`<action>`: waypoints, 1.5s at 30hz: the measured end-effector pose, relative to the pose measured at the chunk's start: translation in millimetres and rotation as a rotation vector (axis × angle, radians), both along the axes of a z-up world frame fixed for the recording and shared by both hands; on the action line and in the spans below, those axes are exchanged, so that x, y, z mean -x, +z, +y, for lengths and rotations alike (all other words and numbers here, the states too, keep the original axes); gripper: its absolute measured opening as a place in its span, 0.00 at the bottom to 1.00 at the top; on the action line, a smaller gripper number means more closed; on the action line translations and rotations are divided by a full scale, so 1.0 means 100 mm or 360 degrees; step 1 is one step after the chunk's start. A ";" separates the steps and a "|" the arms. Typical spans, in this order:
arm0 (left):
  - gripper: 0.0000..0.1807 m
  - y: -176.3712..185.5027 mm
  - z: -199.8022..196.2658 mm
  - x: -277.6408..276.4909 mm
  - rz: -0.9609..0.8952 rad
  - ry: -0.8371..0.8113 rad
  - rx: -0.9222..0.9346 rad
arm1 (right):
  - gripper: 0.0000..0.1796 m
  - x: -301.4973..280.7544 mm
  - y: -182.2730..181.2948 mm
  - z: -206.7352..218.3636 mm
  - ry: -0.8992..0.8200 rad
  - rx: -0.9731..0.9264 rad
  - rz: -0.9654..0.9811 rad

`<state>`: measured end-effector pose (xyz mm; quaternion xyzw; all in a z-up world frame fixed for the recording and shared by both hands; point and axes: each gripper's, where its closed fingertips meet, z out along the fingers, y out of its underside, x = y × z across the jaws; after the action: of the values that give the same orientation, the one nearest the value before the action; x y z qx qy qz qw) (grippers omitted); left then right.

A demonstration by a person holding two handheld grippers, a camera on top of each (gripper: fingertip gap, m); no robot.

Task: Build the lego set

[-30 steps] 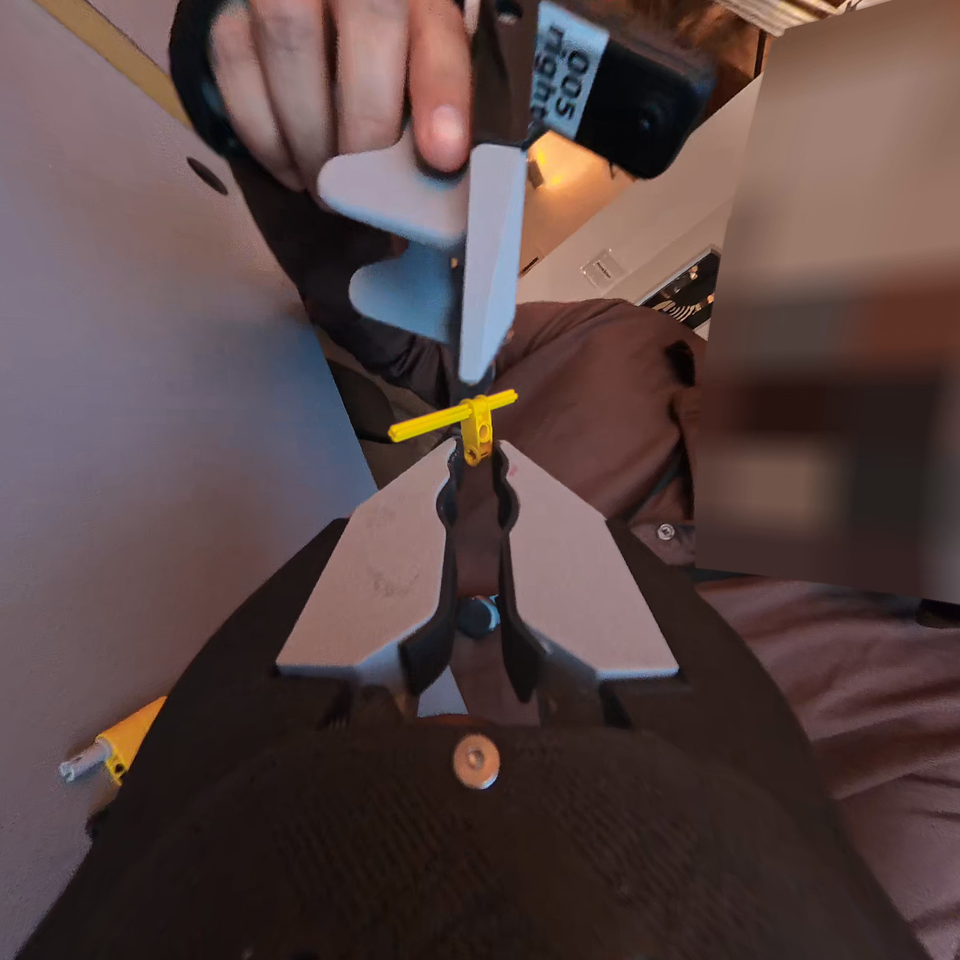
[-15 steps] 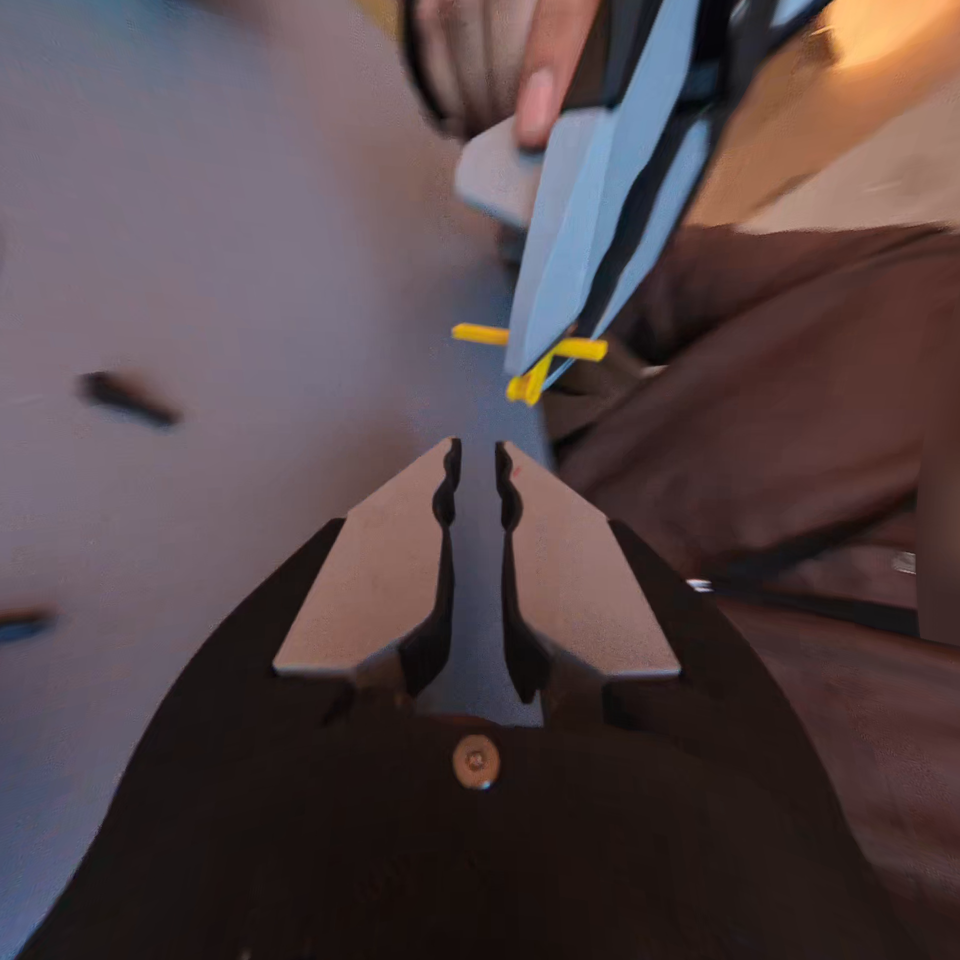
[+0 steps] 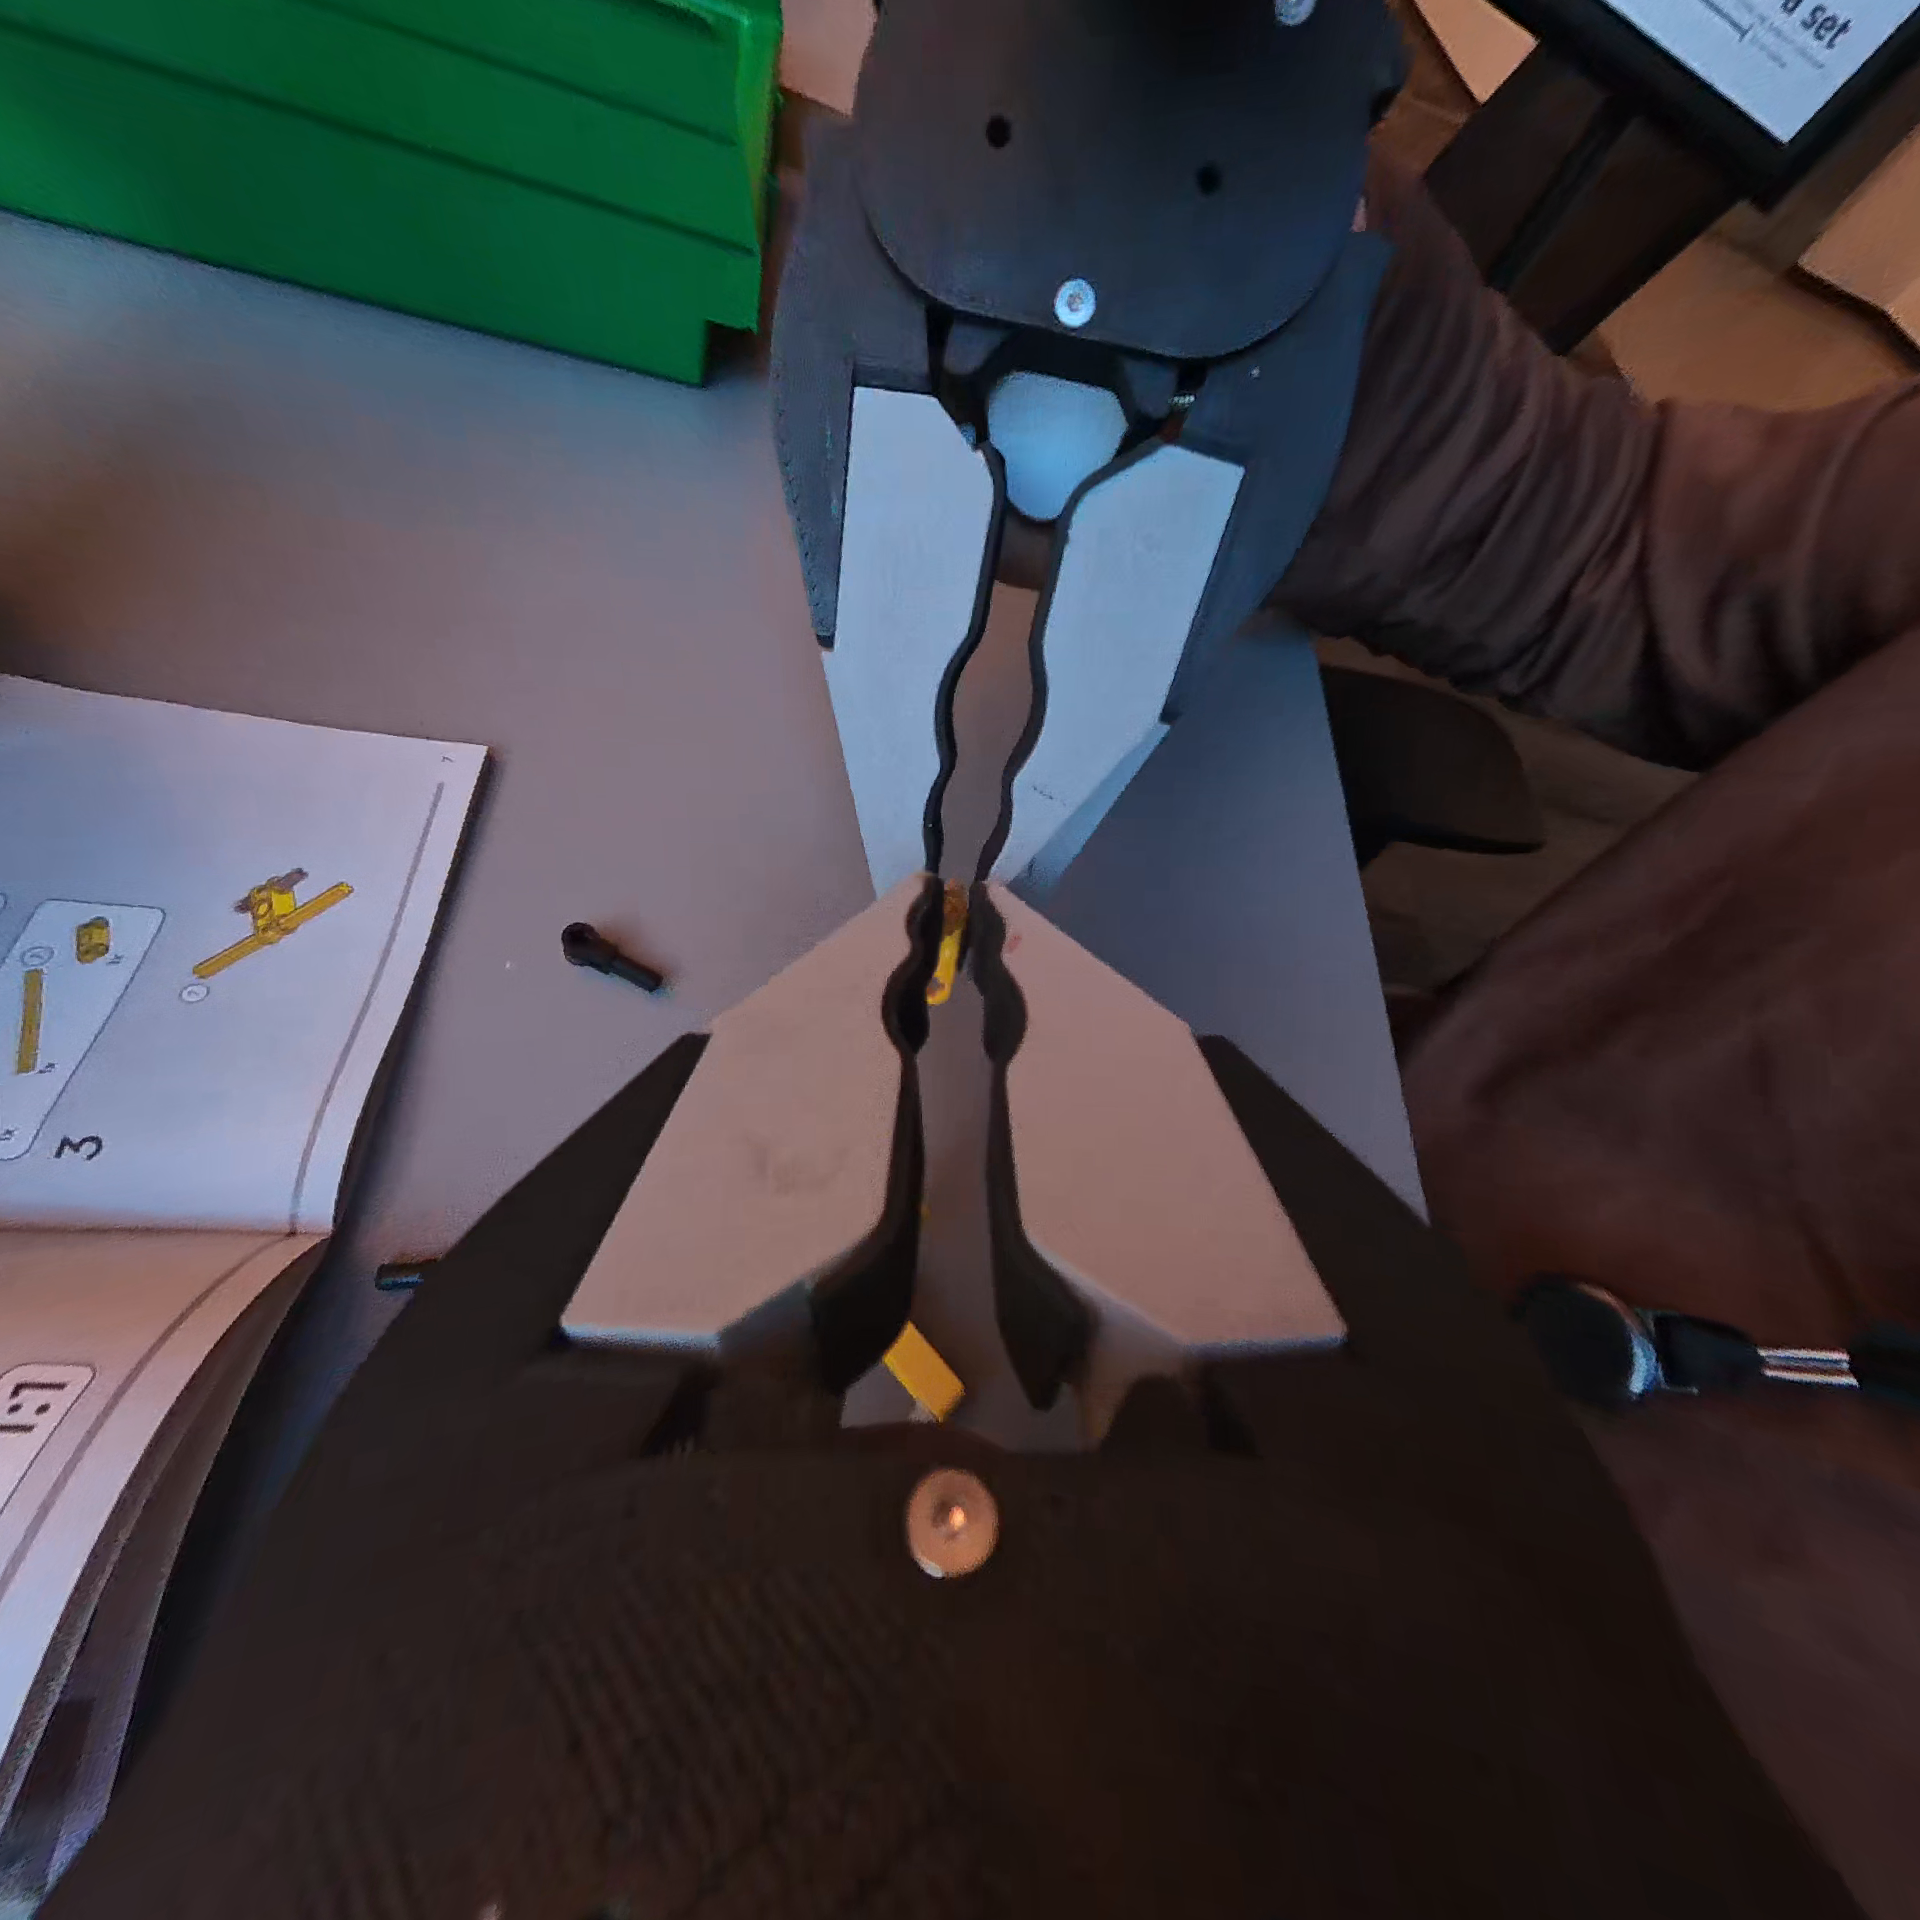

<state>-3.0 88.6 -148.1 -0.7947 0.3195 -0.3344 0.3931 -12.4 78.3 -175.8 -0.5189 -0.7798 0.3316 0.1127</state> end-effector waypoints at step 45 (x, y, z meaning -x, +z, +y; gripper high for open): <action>0.01 0.15 0.10 0.07 -0.0464 0.0232 0.0029 | 0.07 0.05 0.44 0.29 -0.0326 0.0761 0.0737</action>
<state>-10.0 99.0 -133.1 -0.7624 0.1975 -0.4196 0.4512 -17.6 107.3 -131.9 -0.5172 -0.5777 0.6008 0.1945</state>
